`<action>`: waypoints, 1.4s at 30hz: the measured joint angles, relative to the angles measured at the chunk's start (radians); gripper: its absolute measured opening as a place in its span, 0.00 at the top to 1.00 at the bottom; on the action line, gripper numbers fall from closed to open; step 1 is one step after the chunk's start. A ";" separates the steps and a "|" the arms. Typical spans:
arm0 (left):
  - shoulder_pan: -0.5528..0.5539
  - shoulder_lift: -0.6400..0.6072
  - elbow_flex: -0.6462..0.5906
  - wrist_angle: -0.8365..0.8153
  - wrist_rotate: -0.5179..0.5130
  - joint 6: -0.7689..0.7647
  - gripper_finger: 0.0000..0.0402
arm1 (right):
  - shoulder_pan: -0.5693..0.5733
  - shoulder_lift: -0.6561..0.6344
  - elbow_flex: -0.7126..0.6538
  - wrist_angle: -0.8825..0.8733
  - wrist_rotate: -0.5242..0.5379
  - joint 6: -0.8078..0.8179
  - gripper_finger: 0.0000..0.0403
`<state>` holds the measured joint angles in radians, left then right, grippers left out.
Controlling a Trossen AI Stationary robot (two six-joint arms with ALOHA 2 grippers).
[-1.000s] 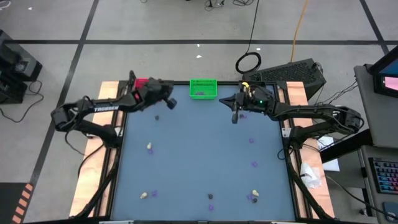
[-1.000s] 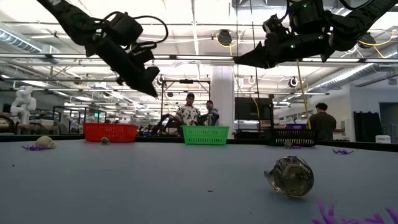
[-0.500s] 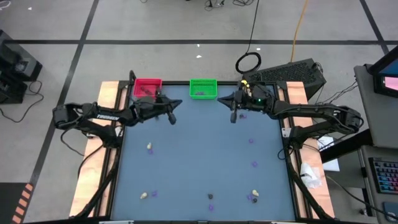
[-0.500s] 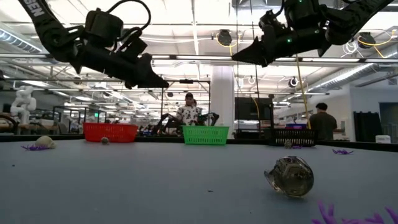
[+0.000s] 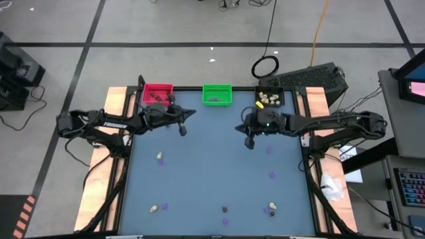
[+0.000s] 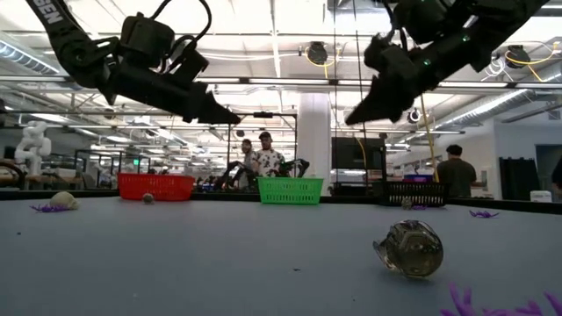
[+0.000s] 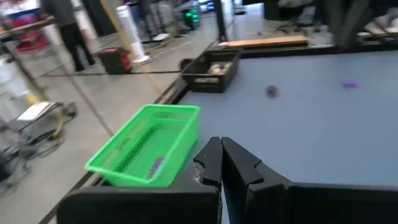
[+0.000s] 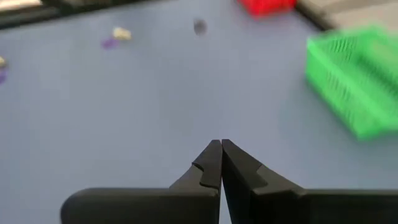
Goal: Sort Halloween decoration
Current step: Put the white skull toy into the black bin
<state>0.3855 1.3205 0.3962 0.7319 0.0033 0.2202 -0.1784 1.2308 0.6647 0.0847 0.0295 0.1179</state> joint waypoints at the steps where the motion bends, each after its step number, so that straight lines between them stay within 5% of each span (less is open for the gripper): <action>1: -0.001 0.000 0.000 0.001 0.013 0.005 0.99 | 0.013 0.000 0.001 -0.034 0.014 0.029 1.00; 16: 0.000 0.000 0.001 0.055 0.031 0.008 0.99 | 0.305 0.000 0.197 -0.718 0.006 0.585 0.94; 30: 0.000 0.000 0.001 0.132 0.072 0.033 0.99 | 0.704 0.100 0.198 -0.749 -0.088 1.166 0.60; 42: 0.000 0.000 0.001 0.122 0.077 0.021 0.99 | 0.913 0.286 0.277 -0.725 -0.189 1.302 0.55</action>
<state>0.3855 1.3204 0.3973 0.8542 0.0803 0.2417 0.7348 1.5165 0.9421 -0.6398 -0.1592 1.4198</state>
